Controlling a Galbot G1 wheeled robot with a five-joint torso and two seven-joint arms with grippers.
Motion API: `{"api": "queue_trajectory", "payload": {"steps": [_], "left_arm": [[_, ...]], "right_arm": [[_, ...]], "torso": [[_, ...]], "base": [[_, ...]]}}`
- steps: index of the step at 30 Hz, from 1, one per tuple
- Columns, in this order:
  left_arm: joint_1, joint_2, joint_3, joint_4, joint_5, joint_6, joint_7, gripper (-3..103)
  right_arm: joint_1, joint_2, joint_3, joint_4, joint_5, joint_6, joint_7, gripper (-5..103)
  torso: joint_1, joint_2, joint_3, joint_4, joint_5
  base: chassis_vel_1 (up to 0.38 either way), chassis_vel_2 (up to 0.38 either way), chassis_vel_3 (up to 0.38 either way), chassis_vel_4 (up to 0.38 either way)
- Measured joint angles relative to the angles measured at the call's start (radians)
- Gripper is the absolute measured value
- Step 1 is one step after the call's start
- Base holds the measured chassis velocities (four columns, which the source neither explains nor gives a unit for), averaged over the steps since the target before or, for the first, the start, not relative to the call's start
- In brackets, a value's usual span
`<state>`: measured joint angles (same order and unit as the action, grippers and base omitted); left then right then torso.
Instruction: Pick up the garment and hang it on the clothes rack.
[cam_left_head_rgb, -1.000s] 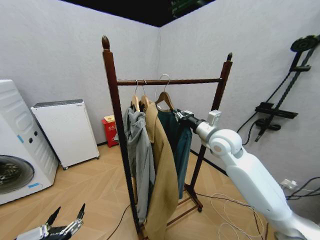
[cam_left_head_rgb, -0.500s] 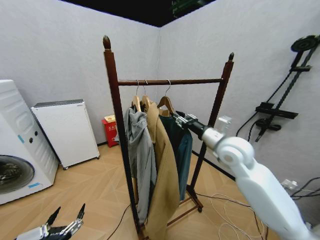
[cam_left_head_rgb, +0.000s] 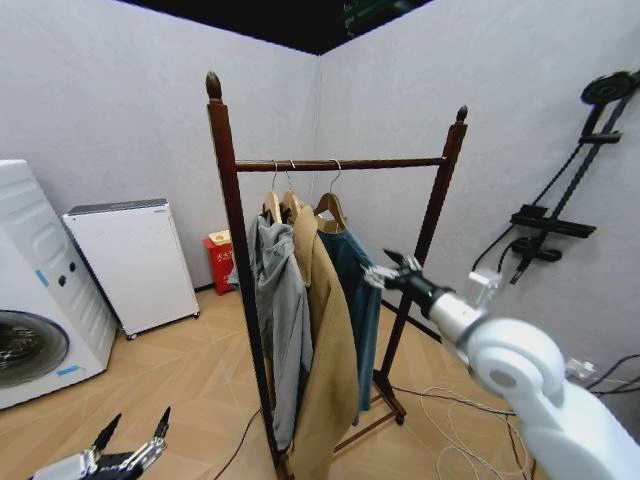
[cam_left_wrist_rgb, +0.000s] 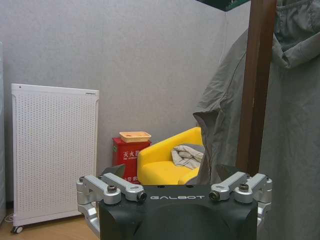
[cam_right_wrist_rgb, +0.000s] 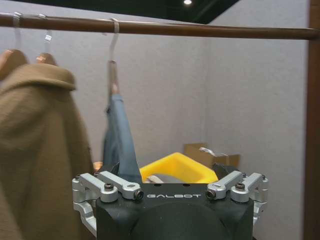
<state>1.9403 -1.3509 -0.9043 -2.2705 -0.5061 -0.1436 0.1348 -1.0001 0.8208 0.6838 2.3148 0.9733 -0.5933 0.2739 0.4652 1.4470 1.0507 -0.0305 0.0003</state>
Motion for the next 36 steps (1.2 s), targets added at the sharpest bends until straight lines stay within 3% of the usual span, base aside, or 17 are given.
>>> {"api": "queue_trajectory", "payload": {"steps": [2,9,13,26,36], "left_arm": [[0.000,0.000,0.000,0.000,0.000,0.000,0.000,100],[0.000,0.000,0.000,0.000,0.000,0.000,0.000,100],[0.000,0.000,0.000,0.000,0.000,0.000,0.000,100],[0.000,0.000,0.000,0.000,0.000,0.000,0.000,100],[0.000,0.000,0.000,0.000,0.000,0.000,0.000,100]], "right_arm": [[-0.073,0.021,0.113,-0.013,-0.022,0.015,-0.029,100],[-0.209,0.070,0.261,-0.023,0.000,0.046,-0.074,100],[-0.233,0.083,0.278,-0.032,-0.023,0.057,-0.083,100],[-0.322,0.193,0.257,-0.076,-0.394,0.135,-0.157,100],[-0.344,0.235,0.241,-0.069,-0.422,0.187,-0.160,100]], "torso": [[0.000,0.000,0.000,-0.0001,-0.0002],[0.000,0.000,0.000,-0.0001,-0.0002],[0.000,0.000,0.000,-0.0001,-0.0003],[0.000,0.000,0.000,-0.0001,-0.0003],[0.000,0.000,0.000,0.0001,-0.0004]], "base": [[0.000,0.000,0.000,0.000],[0.000,0.000,0.000,0.000],[0.000,0.000,0.000,0.000],[0.000,0.000,0.000,0.000],[0.000,0.000,0.000,0.000]]}}
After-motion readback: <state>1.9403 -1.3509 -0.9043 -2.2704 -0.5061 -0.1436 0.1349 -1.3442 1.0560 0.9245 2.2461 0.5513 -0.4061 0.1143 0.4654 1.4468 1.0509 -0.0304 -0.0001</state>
